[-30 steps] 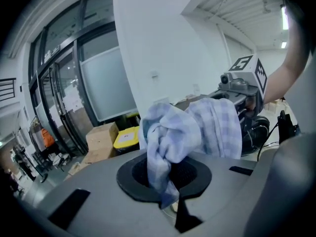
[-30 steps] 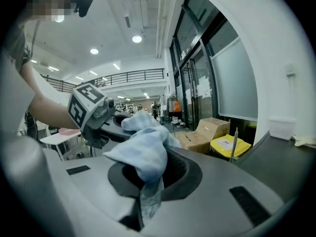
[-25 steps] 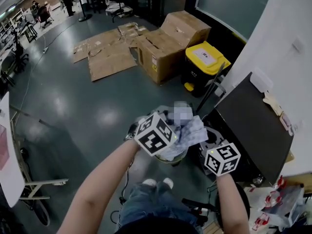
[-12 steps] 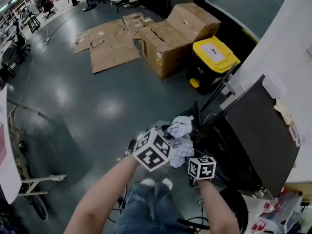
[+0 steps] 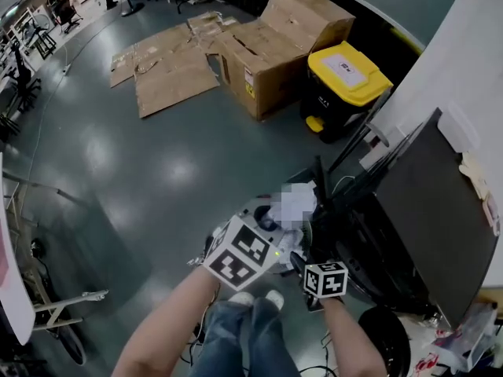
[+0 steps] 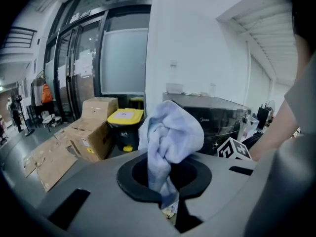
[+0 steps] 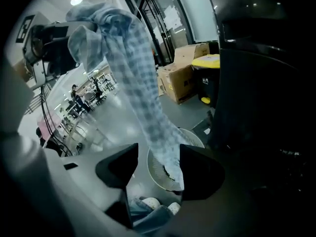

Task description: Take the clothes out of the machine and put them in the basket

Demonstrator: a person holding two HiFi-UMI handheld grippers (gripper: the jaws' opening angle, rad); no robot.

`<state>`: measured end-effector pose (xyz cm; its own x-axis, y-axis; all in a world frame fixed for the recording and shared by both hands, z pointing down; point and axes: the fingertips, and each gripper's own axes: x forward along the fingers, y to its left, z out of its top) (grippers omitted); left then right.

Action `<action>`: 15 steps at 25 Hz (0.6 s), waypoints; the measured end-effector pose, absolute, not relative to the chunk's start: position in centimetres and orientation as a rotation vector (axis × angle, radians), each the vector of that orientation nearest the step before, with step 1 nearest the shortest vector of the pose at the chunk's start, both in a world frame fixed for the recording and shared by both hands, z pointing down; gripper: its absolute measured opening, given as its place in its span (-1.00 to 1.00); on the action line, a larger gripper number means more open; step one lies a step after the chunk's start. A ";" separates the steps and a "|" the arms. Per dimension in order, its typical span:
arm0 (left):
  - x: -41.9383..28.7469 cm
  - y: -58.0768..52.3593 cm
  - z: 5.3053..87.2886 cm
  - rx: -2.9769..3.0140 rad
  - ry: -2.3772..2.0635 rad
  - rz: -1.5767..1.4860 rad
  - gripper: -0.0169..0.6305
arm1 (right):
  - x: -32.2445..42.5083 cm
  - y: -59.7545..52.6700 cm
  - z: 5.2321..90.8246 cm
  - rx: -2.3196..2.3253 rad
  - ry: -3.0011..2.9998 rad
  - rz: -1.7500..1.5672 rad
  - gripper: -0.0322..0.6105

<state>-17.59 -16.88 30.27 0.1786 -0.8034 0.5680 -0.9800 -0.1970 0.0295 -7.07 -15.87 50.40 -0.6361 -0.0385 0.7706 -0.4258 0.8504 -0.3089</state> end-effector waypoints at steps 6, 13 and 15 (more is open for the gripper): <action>-15.1 -17.0 38.2 2.061 -1.537 0.720 -0.86 | -6.1 -17.0 53.7 0.371 -2.186 0.694 -0.15; -15.3 -17.1 46.9 1.950 -1.483 0.690 -0.86 | -4.5 -18.3 58.0 0.404 -2.187 0.720 -0.15; -15.4 -17.0 49.2 1.934 -1.463 0.683 -0.86 | -4.1 -18.6 59.0 0.406 -2.196 0.700 -0.15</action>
